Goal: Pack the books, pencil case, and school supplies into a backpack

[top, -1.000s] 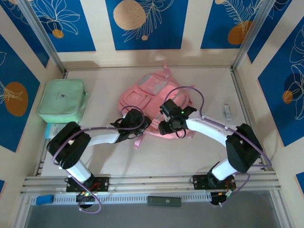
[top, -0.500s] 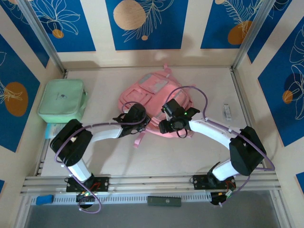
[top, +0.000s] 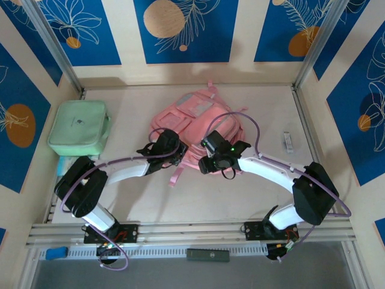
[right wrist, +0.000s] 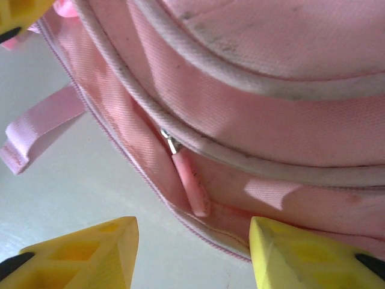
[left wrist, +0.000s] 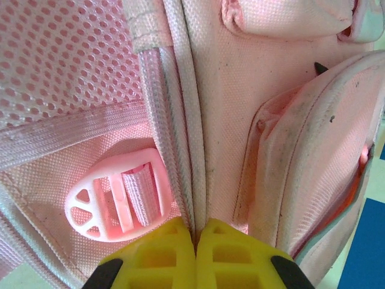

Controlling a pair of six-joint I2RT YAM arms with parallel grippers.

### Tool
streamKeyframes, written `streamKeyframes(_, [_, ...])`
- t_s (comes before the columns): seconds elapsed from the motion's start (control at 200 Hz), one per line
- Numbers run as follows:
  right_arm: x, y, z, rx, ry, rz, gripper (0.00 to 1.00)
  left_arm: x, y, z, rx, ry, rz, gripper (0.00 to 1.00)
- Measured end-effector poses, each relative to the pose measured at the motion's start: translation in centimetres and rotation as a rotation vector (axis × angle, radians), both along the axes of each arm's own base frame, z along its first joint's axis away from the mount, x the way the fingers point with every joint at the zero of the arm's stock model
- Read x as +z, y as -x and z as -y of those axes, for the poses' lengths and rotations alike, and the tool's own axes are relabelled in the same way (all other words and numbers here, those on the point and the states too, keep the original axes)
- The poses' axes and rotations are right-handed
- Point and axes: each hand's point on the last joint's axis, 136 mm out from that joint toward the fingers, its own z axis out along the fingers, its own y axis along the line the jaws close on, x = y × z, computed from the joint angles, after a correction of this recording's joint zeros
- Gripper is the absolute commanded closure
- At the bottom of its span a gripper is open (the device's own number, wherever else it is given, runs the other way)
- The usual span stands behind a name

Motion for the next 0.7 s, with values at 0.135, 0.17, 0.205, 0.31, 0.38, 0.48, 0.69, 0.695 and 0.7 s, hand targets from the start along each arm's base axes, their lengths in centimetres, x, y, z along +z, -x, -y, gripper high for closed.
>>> streamKeyframes(0.135, [-0.4, -0.3, -0.7, 0.022, 0.021, 0.020, 0.55, 0.0, 0.0, 0.0, 0.005, 0.007, -0.003, 1.00])
streamKeyframes(0.17, [-0.6, -0.3, -1.0, 0.033, 0.030, 0.021, 0.57, 0.0, 0.0, 0.0, 0.005, 0.007, -0.003, 1.00])
streamKeyframes(0.205, [-0.8, -0.5, -1.3, 0.041, 0.037, 0.028, 0.58, 0.0, 0.0, 0.0, 0.004, 0.007, -0.004, 1.00])
streamKeyframes(0.31, [-0.9, -1.3, -1.9, 0.037, 0.047, 0.054, 0.62, 0.2, 0.0, 0.0, 0.005, 0.010, 0.000, 1.00])
streamKeyframes(0.38, [-1.1, -1.8, -1.8, 0.026, 0.064, 0.070, 0.63, 0.6, -0.1, -0.1, 0.009, 0.015, 0.009, 1.00])
streamKeyframes(0.48, [-1.2, -2.4, -1.8, 0.021, 0.082, 0.102, 0.74, 1.1, -0.4, -0.4, 0.020, 0.019, 0.021, 1.00])
streamKeyframes(0.69, [-1.2, -3.2, -2.1, 0.015, 0.080, 0.141, 0.85, 1.5, -0.7, -0.8, 0.037, 0.018, 0.035, 1.00])
streamKeyframes(0.695, [-1.2, -3.2, -2.1, 0.014, 0.078, 0.142, 0.86, 1.5, -0.8, -0.8, 0.037, 0.017, 0.035, 1.00])
streamKeyframes(0.7, [-1.2, -3.2, -2.2, 0.015, 0.078, 0.142, 0.86, 1.5, -0.7, -0.8, 0.037, 0.017, 0.035, 1.00])
